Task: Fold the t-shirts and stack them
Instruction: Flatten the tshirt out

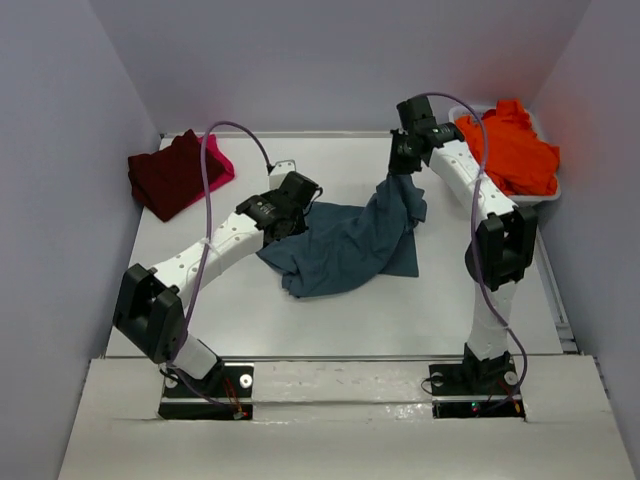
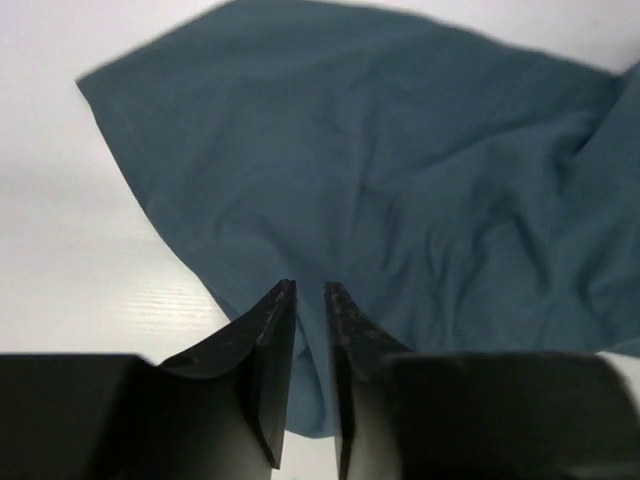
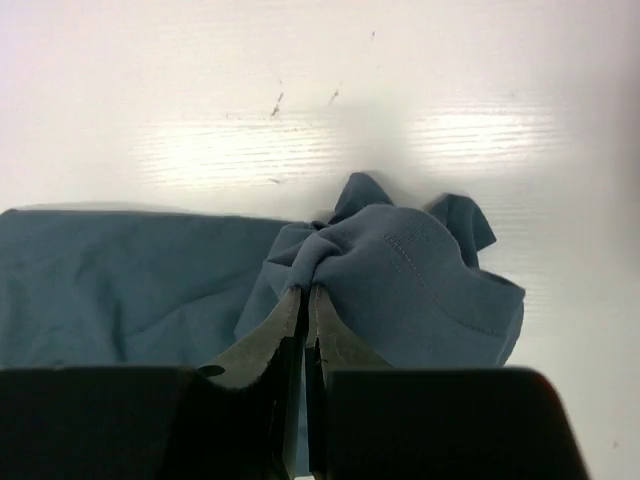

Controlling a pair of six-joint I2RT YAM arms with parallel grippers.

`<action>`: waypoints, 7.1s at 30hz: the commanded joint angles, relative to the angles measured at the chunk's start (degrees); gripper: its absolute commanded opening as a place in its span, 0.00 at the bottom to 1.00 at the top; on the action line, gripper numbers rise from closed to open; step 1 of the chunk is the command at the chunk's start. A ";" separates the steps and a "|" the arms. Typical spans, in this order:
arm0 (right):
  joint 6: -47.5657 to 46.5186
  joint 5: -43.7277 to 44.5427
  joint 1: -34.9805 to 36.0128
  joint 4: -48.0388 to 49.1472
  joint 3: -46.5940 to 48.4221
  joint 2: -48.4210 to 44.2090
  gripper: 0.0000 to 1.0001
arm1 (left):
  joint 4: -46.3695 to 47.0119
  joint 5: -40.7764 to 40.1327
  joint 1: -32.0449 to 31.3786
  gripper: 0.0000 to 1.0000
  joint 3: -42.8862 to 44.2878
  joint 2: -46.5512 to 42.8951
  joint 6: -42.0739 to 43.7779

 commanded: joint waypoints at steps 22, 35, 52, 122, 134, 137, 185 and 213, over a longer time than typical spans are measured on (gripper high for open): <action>-1.00 3.73 0.20 -0.79 23.40 15.29 0.07 | 0.50 20.59 -4.22 0.71 -15.18 -4.51 1.28; -0.74 3.12 -1.38 0.53 27.89 19.51 0.07 | -6.09 25.07 -10.02 0.71 -20.19 -10.84 -1.36; -0.21 1.18 -1.39 1.14 26.21 17.40 0.07 | 1.11 28.51 -11.69 0.70 -21.79 -1.10 0.39; -1.88 2.59 -1.91 1.06 27.53 18.01 0.07 | -11.18 9.88 -11.69 0.06 -3.78 0.59 -0.83; -1.97 4.70 -2.97 8.26 30.35 20.65 0.07 | -21.55 4.34 -11.69 0.06 4.04 -10.84 -4.00; -1.97 4.70 -3.49 8.09 30.78 22.67 0.07 | -23.93 3.90 -11.69 0.06 6.33 -12.95 -4.96; 7.17 -8.40 -3.06 9.14 -16.85 2.46 0.47 | -19.71 4.69 -7.03 0.06 7.30 -9.53 -1.27; 7.44 -4.19 -2.44 10.63 -19.31 5.54 0.47 | -19.54 5.66 -6.50 0.06 5.98 -9.97 -0.83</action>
